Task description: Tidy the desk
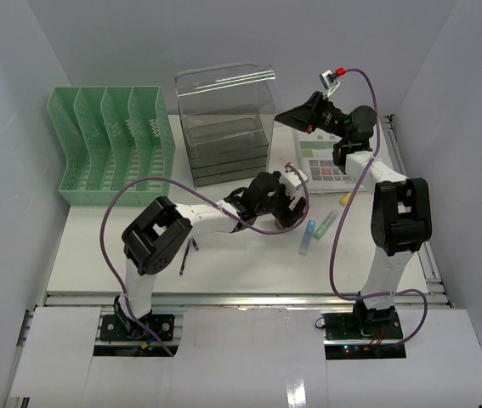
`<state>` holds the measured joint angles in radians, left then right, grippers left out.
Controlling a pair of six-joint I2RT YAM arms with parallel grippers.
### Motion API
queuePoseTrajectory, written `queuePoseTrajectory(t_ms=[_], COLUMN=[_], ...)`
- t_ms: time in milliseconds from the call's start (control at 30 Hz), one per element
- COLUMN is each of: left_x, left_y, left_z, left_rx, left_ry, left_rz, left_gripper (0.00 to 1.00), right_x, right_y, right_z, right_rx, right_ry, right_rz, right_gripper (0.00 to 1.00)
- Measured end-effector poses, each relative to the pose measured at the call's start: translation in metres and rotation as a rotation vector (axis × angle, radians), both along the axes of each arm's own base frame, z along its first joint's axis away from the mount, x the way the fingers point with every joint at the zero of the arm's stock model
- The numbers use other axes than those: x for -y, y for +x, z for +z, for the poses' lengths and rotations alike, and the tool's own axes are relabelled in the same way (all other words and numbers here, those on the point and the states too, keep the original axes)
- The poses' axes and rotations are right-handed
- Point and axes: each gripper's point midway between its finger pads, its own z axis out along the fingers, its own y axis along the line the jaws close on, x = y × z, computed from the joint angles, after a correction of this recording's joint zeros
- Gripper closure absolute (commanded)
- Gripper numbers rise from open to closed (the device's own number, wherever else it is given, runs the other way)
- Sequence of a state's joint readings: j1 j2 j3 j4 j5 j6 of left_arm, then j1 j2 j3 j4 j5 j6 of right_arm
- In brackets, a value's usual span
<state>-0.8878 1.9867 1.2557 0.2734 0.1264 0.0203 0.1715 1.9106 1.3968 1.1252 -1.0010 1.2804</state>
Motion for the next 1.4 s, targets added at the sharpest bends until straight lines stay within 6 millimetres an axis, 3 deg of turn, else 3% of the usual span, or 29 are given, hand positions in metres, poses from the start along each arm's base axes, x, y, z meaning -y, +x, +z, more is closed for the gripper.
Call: queuePoseTrajectory(t_ms=[200, 333, 367, 433, 533, 633, 733, 800, 900, 1000, 1100, 1200, 1400], left_x=[0.002, 0.002, 0.001, 0.001, -0.001, -0.009, -0.022, -0.046, -0.077, -0.096, -0.122, -0.142, -0.161], left_y=[-0.011, -0.01, -0.009, -0.008, -0.004, -0.003, -0.007, -0.02, -0.031, -0.022, -0.009, 0.01, 0.027], left_z=[-0.045, -0.064, -0.067, -0.066, -0.063, -0.065, -0.062, -0.052, -0.021, 0.028, 0.058, 0.077, 0.109], left_rx=[-0.046, -0.062, -0.063, -0.06, -0.054, -0.061, -0.074, -0.105, -0.139, -0.172, -0.227, -0.278, -0.374], left_ry=[0.149, 0.228, 0.244, 0.265, 0.277, 0.279, 0.232, 0.149, -0.003, -0.331, -0.579, -0.779, -1.09], left_rz=[-0.005, 0.025, 0.032, 0.045, 0.075, 0.117, 0.192, 0.27, 0.376, 0.48, 0.574, 0.661, 0.734], left_gripper=[0.21, 0.42, 0.5, 0.75, 0.92, 1.0, 1.0, 1.0, 1.0, 1.0, 1.0, 1.0, 1.0], right_x=[0.0, 0.0, 0.0, 0.0, 0.001, 0.001, 0.001, 0.001, 0.001, 0.002, 0.002, 0.002, 0.003], right_y=[0.0, 0.0, 0.0, 0.0, -0.001, -0.002, -0.003, -0.003, -0.003, -0.004, -0.005, -0.006, -0.007], right_z=[0.0, -0.001, -0.001, -0.001, 0.0, 0.0, 0.0, 0.001, 0.002, 0.002, 0.001, 0.0, 0.002], right_rx=[-0.001, -0.006, -0.007, -0.008, -0.007, -0.008, -0.009, -0.008, -0.006, -0.007, -0.012, -0.016, -0.016], right_ry=[0.0, 0.0, 0.0, 0.001, 0.002, 0.003, 0.004, 0.004, 0.005, 0.004, 0.002, 0.001, 0.0], right_rz=[0.0, 0.0, 0.0, 0.0, -0.002, -0.005, -0.006, -0.007, -0.007, -0.008, -0.008, -0.009, -0.011], right_gripper=[0.84, 0.84, 0.84, 0.84, 0.84, 0.84, 0.84, 0.84, 0.84, 0.84, 0.84, 0.84, 0.84])
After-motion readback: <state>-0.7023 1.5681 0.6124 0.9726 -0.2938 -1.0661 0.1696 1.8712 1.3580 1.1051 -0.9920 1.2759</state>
